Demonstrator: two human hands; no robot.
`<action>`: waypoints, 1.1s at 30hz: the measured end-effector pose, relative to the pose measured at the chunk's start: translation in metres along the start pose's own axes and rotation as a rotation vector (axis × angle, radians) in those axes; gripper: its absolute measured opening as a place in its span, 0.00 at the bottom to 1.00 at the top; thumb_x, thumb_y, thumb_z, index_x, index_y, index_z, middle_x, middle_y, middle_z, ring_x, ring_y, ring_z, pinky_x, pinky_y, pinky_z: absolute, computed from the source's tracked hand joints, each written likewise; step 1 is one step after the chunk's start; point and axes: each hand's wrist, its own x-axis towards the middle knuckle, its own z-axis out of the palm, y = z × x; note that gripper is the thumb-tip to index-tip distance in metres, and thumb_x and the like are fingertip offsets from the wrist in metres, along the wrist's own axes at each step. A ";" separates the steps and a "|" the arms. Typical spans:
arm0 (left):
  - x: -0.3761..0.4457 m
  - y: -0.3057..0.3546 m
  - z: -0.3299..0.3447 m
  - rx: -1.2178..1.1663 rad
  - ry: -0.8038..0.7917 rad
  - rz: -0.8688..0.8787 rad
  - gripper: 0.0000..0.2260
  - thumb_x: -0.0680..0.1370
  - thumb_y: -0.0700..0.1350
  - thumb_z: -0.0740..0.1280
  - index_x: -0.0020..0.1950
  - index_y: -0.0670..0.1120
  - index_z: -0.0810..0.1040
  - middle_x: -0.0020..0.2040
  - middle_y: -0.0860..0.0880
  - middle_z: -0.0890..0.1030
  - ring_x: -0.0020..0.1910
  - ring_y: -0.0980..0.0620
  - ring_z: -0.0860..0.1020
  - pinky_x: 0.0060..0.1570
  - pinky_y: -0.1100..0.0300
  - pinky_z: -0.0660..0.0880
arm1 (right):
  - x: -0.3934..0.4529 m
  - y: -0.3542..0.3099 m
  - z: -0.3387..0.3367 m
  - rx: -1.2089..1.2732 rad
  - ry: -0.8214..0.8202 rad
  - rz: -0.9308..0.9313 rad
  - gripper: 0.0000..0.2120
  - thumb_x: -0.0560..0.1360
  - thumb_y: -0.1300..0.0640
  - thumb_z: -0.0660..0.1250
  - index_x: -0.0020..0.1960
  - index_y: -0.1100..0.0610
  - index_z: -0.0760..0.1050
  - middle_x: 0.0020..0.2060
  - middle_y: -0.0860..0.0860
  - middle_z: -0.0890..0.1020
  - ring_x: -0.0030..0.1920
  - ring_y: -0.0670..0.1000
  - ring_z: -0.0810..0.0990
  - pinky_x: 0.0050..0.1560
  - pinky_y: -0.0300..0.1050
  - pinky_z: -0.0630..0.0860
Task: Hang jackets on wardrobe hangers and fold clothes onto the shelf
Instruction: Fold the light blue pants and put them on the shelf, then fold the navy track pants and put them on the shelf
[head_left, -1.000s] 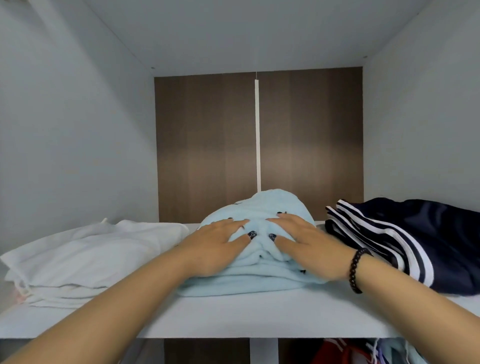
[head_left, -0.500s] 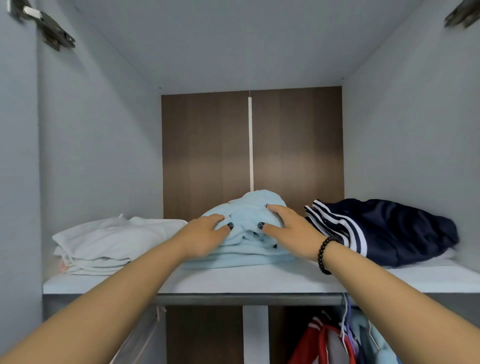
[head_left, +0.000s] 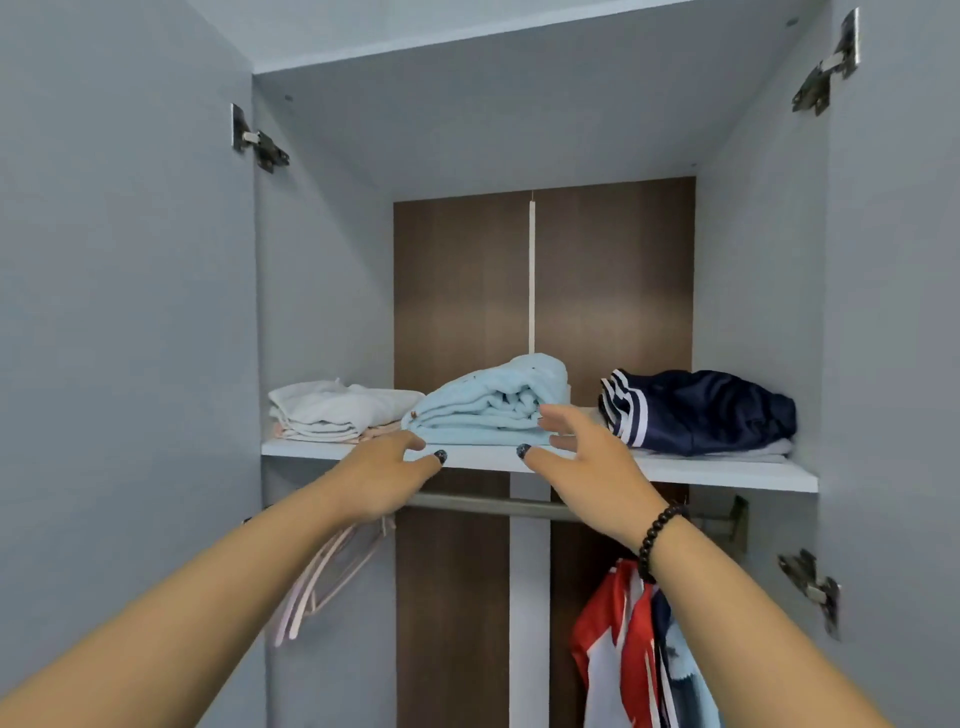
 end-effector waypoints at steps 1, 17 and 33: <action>-0.019 -0.001 -0.002 -0.002 -0.010 -0.020 0.18 0.79 0.57 0.59 0.65 0.50 0.73 0.64 0.51 0.76 0.59 0.51 0.74 0.58 0.57 0.68 | -0.017 -0.006 0.003 0.021 -0.011 -0.006 0.26 0.77 0.51 0.66 0.72 0.50 0.63 0.68 0.44 0.71 0.67 0.45 0.68 0.63 0.39 0.66; -0.324 -0.089 -0.038 -0.202 0.044 -0.427 0.20 0.80 0.58 0.60 0.70 0.54 0.70 0.69 0.55 0.74 0.68 0.55 0.71 0.67 0.57 0.67 | -0.216 -0.090 0.117 0.110 -0.557 -0.061 0.26 0.77 0.50 0.65 0.72 0.45 0.62 0.68 0.39 0.68 0.69 0.41 0.65 0.71 0.42 0.64; -0.744 -0.256 -0.152 -0.170 0.201 -1.004 0.17 0.79 0.57 0.60 0.68 0.58 0.71 0.62 0.60 0.75 0.64 0.62 0.72 0.62 0.64 0.67 | -0.466 -0.299 0.381 0.259 -1.118 -0.113 0.21 0.77 0.51 0.65 0.69 0.47 0.66 0.65 0.40 0.70 0.64 0.41 0.69 0.65 0.38 0.66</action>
